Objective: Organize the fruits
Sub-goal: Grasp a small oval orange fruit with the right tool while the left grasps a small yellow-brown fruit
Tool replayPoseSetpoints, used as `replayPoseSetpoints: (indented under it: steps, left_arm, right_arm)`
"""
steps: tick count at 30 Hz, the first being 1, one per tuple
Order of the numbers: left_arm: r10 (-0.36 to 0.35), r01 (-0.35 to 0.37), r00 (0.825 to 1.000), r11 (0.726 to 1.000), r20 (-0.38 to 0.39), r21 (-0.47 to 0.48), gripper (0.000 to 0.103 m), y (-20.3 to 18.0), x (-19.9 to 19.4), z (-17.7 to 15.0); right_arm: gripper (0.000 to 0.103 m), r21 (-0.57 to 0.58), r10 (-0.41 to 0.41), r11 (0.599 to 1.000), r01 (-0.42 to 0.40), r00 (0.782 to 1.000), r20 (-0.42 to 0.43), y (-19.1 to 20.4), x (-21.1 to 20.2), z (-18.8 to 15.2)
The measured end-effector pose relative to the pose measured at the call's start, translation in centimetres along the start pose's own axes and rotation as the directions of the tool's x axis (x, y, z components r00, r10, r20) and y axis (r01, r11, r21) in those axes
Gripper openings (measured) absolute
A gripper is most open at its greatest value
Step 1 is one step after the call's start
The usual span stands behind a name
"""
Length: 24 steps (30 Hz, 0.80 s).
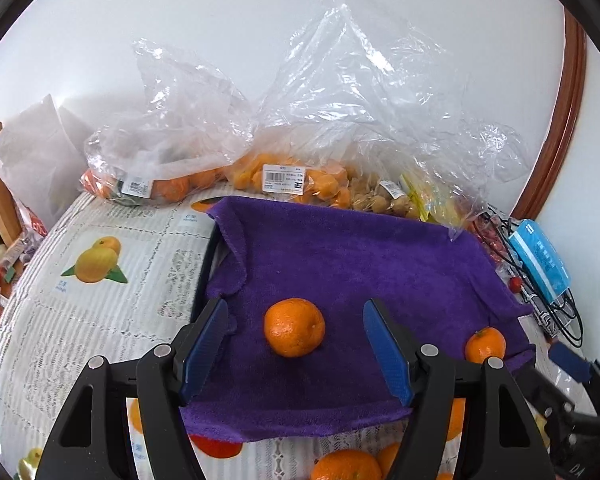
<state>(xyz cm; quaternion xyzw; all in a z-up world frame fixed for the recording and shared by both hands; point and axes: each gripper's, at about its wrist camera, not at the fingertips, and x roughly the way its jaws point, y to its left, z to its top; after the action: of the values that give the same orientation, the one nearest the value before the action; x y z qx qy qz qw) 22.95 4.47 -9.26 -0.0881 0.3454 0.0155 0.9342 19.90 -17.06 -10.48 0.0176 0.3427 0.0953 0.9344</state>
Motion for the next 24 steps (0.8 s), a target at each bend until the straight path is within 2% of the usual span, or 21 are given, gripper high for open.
replayPoseSetpoints:
  steps: [5, 7, 10, 15, 17, 20, 24]
  left_arm:
    - [-0.011, 0.011, 1.0, 1.0, -0.024, -0.005, 0.069, 1.2, -0.7, -1.5]
    - [-0.021, 0.02, 0.999, 1.0, -0.043, -0.02, 0.069, 2.0, -1.0, -2.3]
    - [-0.074, 0.071, 0.995, 0.996, -0.064, -0.048, 0.069, 3.2, -1.3, -3.2]
    - [-0.081, 0.078, 0.994, 0.996, -0.069, -0.048, 0.069, 3.9, -1.8, -4.4]
    - [-0.079, 0.076, 0.994, 0.996, -0.08, -0.042, 0.069, 4.1, -1.8, -4.8]
    - [-0.078, 0.076, 0.993, 0.997, -0.087, -0.027, 0.069, 4.1, -1.9, -5.1]
    - [-0.113, 0.112, 0.989, 0.994, -0.093, -0.019, 0.069, 4.1, -2.5, -5.6]
  right_arm:
    - [0.068, -0.005, -0.003, 1.0, 0.003, 0.998, -0.059, -0.2, 0.3, -2.7]
    - [0.067, 0.006, 0.006, 1.0, -0.005, 0.996, -0.088, -0.5, 1.0, -3.7]
    - [0.064, 0.007, 0.004, 1.0, -0.004, 0.994, -0.108, -0.9, 1.9, -4.5]
    - [0.051, 0.028, 0.025, 0.999, -0.021, 0.988, -0.153, -1.4, 3.4, -5.4]
    - [0.043, 0.029, 0.03, 0.999, -0.026, 0.99, -0.139, -1.5, 3.2, -5.3]
    - [0.043, 0.032, 0.031, 0.999, -0.027, 0.99, -0.136, -1.5, 3.1, -5.4]
    - [0.042, 0.023, 0.015, 1.0, -0.013, 0.995, -0.1, -1.5, 2.3, -5.4]
